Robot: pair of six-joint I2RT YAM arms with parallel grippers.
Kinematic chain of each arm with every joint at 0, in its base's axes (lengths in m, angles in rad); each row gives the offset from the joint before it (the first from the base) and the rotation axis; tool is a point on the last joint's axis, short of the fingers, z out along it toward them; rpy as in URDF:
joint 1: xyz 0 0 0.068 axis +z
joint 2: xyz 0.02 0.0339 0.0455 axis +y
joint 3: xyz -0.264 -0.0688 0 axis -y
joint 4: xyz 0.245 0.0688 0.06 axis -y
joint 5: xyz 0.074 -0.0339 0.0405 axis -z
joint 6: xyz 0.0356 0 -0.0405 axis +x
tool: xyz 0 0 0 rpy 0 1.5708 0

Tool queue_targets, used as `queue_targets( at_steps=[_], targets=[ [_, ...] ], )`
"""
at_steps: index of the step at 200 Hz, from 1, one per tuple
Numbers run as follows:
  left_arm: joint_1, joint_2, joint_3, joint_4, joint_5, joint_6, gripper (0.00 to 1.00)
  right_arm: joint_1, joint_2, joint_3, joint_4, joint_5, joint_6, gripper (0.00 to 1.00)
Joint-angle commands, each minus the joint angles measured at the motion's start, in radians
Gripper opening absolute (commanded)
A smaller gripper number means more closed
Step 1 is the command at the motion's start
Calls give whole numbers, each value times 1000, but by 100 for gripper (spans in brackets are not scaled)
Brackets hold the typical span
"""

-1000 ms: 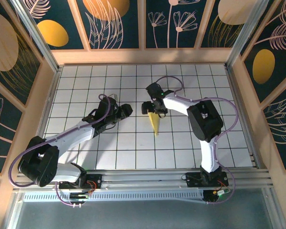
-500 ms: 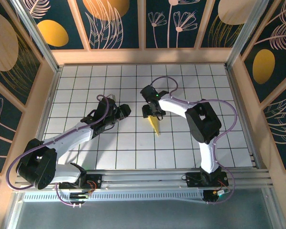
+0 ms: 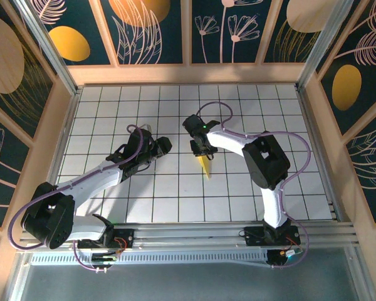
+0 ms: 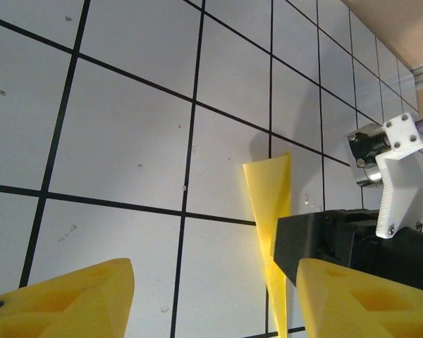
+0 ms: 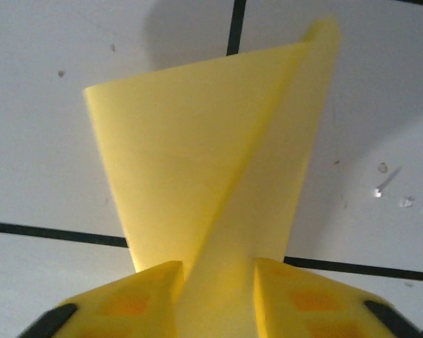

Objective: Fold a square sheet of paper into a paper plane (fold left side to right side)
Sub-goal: Pick up the paper plane at the center of the table, then place the paper plane at the center of the table.

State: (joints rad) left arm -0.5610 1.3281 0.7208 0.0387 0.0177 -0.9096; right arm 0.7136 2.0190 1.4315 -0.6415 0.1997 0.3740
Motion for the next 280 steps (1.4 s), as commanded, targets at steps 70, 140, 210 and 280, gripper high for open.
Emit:
queue_targets(
  at_steps=[70,140,210,280],
  targets=[
    [85,-72,-19,14,83,-28,72,-19,-236,22,29,-161,-19,0],
    [243,-229,-113,-17,136,-42,75,-86,-254,-194,453,-679,113,0],
    [247,-191,-142,21,197,-41,74,-206,-185,-461,736,-720,227,0],
    [247,-91,-138,66,288,-24,68,-224,-242,-509,695,-665,180,2]
  ],
)
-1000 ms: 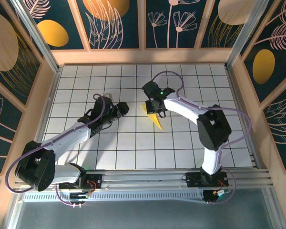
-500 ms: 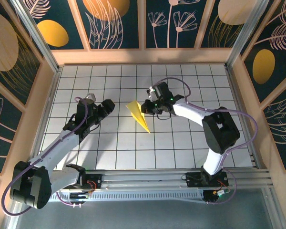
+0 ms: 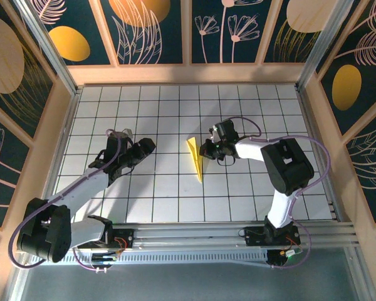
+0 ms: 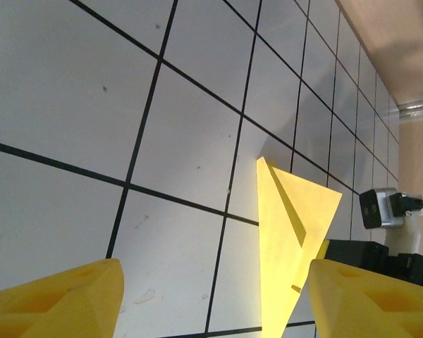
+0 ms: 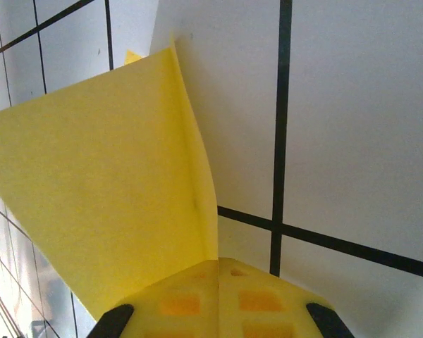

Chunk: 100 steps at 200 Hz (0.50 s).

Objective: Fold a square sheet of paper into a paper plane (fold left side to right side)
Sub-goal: Place the paper plane at the center of the table.

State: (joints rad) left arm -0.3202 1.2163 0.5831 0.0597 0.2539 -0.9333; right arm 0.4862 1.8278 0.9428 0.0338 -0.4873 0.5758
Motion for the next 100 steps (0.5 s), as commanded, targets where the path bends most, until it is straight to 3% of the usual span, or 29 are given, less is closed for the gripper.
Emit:
queue_targets(
  at_steps=[1,51,100],
  targets=[
    [6,23,0,46,54,0,68,4,-52,-21,19,22,-22,2],
    [-1,123,0,156,180,-31,58,11,-78,-29,9,21,-36,11],
    [-52,216,45,179,194,-28,58,16,-83,-22,-30,53,-51,24]
  ],
)
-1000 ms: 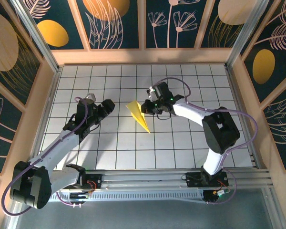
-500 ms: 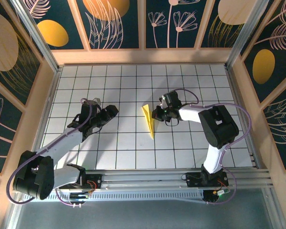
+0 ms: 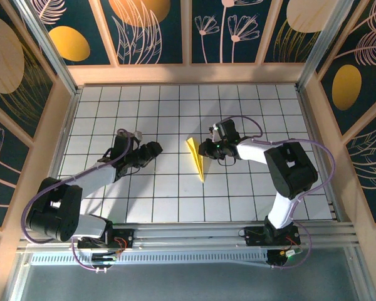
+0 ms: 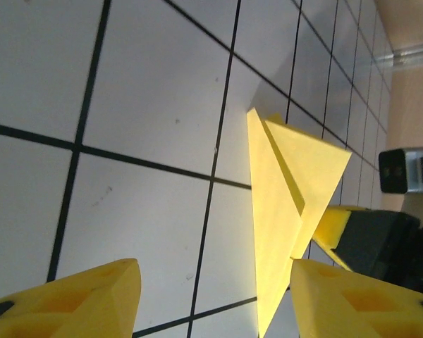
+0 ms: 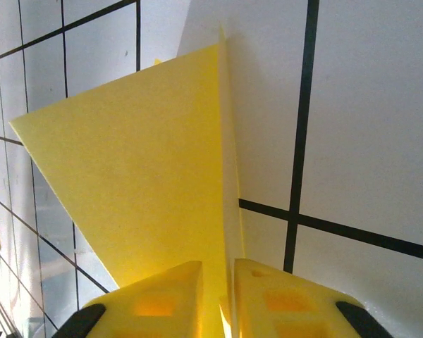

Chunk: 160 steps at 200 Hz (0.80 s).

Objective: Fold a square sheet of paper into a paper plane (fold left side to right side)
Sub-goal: Place the paper plane at the center of the table, then pick up the paper plane at the center of the table.

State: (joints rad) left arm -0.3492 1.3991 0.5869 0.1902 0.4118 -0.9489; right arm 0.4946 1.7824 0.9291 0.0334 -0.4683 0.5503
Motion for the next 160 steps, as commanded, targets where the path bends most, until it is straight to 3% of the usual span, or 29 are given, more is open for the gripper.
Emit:
queue_targets(
  at_steps=[1,90,124,160],
  targets=[
    [-24,36,42,49,35,-13,58,7,-38,-7,-32,36,-27,24],
    [-48,51,67,38,-14,-8,61,16,-136,56,-234,195,-125,44],
    [-48,7,65,9,-76,1,63,77,-155,176,-470,259,-234,44],
    [-47,-15,64,-4,-100,3,64,134,-104,240,-583,263,-233,42]
  ],
)
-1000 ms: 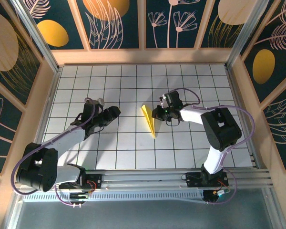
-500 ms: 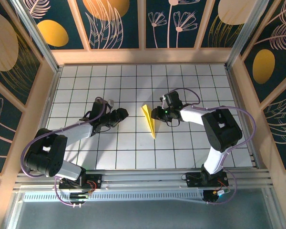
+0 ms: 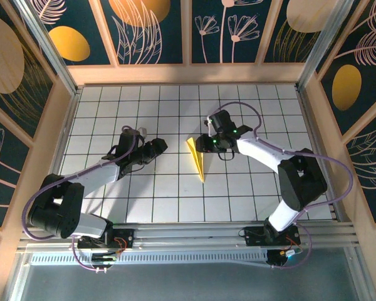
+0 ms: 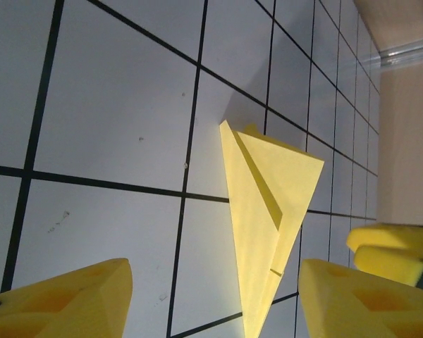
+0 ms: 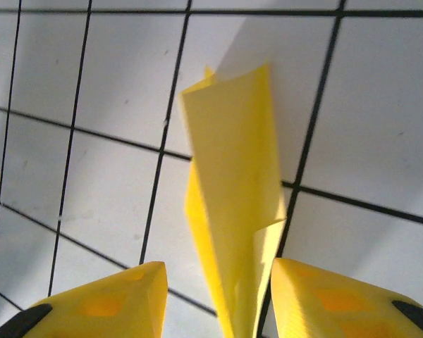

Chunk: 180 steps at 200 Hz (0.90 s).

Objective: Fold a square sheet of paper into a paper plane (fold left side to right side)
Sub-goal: Pick up the paper plane at the center of the table.

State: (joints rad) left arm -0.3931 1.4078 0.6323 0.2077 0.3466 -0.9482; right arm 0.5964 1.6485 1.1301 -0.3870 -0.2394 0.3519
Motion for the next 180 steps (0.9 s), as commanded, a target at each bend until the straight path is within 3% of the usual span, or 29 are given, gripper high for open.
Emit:
queue_targets(
  at_steps=[1,97,180],
  targets=[
    [-4,-24,18,-22,-36,3,64,33,31,40,-163,35,-34,42],
    [-3,-38,18,-57,-52,23,64,83,159,108,-190,39,-22,36],
    [-3,-42,19,-71,-61,32,64,89,199,111,-182,45,-21,24]
  ],
)
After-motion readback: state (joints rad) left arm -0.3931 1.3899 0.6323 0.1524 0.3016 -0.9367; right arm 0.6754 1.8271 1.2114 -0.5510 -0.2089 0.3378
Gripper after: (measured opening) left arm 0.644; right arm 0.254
